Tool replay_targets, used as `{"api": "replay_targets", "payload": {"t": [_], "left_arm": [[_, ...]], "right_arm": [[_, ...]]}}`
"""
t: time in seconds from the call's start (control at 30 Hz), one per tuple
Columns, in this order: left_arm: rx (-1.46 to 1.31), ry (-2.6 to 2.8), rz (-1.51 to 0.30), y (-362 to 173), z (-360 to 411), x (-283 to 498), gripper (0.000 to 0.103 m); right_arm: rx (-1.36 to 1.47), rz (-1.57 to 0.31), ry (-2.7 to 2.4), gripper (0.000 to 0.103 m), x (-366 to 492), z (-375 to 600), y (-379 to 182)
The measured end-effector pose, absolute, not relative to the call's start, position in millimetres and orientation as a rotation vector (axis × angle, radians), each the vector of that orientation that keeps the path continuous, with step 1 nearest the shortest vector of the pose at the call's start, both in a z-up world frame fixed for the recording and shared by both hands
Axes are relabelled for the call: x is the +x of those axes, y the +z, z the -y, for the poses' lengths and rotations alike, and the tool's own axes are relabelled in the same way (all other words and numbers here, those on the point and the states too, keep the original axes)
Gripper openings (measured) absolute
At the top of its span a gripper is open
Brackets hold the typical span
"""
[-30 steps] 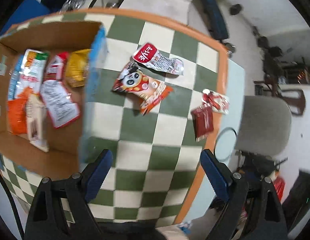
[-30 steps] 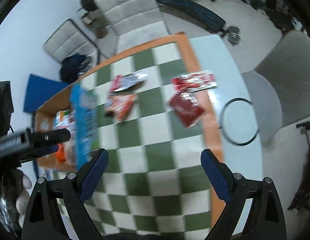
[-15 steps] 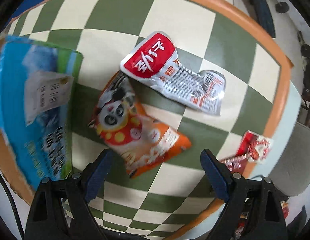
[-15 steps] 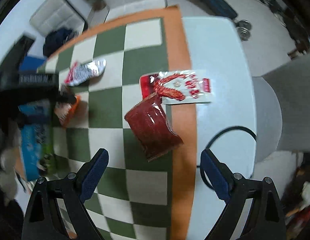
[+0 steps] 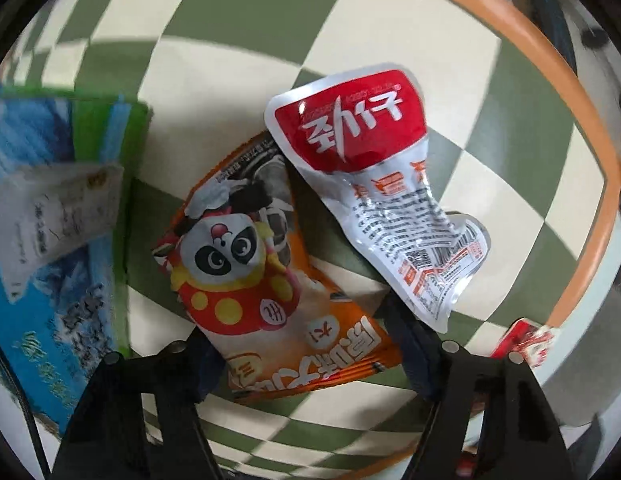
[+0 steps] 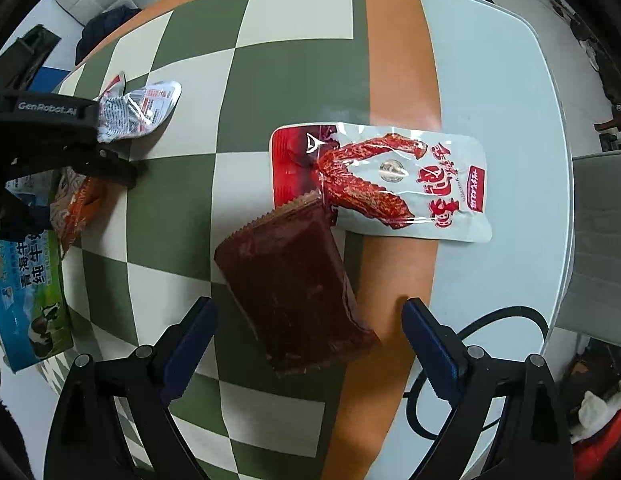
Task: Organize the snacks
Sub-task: 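Grasp the panda-print bag with the left gripper while the right grasps the dark red bag, then lift the panda bag and dark red bag and carry them over the box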
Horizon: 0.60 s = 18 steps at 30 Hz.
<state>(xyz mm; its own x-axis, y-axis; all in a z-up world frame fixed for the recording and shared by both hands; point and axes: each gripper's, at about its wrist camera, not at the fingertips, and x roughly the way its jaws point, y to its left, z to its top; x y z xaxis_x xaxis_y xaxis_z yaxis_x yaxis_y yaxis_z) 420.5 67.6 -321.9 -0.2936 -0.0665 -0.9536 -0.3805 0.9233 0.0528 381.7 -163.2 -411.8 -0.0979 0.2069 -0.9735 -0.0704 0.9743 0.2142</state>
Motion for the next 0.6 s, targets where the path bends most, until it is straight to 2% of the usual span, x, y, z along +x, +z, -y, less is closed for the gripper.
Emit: {"api": "replay_targets", "payload": {"t": [0.13,0.27,0.6], "left_arm": [[-0.244,0.274,-1.826,-317,-56,404,0.069],[-0.112,0.196,-1.797,-311,-32,380,0.068],[0.113,0.02,-1.738,-294,-7,287,0.068]], "right_arm": [[0.055,-1.631,0.207,0.073,379,156,-410],[0.076,-1.601,0.175,0.063,367,156,-406],[0.156,-1.631,0.127,0.062,313,162,-406]]}}
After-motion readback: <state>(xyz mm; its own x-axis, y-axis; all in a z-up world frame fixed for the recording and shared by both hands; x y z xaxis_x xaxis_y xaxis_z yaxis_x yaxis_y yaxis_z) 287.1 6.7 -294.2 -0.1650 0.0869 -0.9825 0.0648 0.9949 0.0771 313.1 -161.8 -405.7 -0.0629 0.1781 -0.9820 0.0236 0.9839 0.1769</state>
